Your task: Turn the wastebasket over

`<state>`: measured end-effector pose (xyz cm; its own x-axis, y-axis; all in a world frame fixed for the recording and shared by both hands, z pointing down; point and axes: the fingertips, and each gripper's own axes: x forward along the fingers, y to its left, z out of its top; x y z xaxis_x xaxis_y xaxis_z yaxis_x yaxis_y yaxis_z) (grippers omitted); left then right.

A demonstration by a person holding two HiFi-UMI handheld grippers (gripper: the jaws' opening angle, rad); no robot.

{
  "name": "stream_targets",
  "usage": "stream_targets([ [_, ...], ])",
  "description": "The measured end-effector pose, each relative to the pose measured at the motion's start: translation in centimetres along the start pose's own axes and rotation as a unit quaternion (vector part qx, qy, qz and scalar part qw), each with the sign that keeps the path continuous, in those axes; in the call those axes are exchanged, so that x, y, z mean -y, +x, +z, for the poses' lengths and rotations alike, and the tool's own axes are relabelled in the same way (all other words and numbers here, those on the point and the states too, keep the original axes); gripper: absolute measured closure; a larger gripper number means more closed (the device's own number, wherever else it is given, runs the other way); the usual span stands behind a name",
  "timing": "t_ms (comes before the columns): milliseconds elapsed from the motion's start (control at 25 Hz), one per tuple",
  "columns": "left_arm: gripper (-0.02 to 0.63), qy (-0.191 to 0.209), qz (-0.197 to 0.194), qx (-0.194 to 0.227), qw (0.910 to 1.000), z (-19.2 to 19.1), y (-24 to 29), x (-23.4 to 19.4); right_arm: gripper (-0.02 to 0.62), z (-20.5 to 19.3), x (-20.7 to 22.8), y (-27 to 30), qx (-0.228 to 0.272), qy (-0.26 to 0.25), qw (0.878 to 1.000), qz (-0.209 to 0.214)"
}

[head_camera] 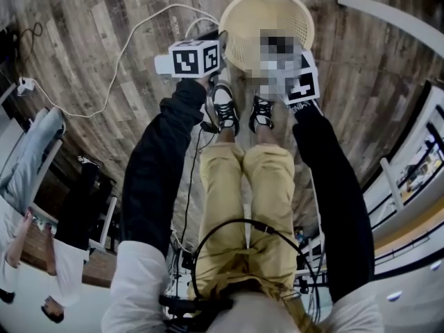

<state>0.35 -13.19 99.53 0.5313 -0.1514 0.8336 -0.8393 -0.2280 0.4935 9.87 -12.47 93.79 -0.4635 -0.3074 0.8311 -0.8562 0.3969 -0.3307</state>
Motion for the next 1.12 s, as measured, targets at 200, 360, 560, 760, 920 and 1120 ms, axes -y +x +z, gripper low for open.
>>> stream_targets([
  [200, 0.563, 0.001, 0.054, -0.009, 0.9985, 0.1, 0.0, -1.7, 0.574, -0.3, 0.3, 0.2, -0.001, 0.001, 1.000, 0.003],
  [360, 0.563, -0.012, 0.086, -0.009, 0.9961, 0.0, -0.1, -2.5, 0.574, -0.4, 0.6, -0.1, 0.001, 0.001, 1.000, 0.002],
  [560, 0.561, -0.006, 0.100, -0.012, 0.9949, -0.2, -0.4, -2.5, 0.574, -0.4, 1.0, -0.7, 0.002, 0.000, 1.000, -0.001],
  [760, 0.561, -0.011, 0.096, -0.016, 0.9952, -0.1, -0.3, -2.8, 0.574, -0.1, 1.1, -0.8, 0.012, 0.004, 1.000, -0.005],
  [920, 0.561, -0.025, 0.097, -0.017, 0.9948, 0.2, -0.1, -4.4, 0.574, -0.7, 0.8, -0.4, 0.009, 0.002, 1.000, -0.002],
  [1120, 0.560, -0.013, 0.104, -0.018, 0.9943, 0.2, 0.2, -5.1, 0.574, -1.3, 0.8, 0.1, 0.007, 0.002, 1.000, -0.001],
])
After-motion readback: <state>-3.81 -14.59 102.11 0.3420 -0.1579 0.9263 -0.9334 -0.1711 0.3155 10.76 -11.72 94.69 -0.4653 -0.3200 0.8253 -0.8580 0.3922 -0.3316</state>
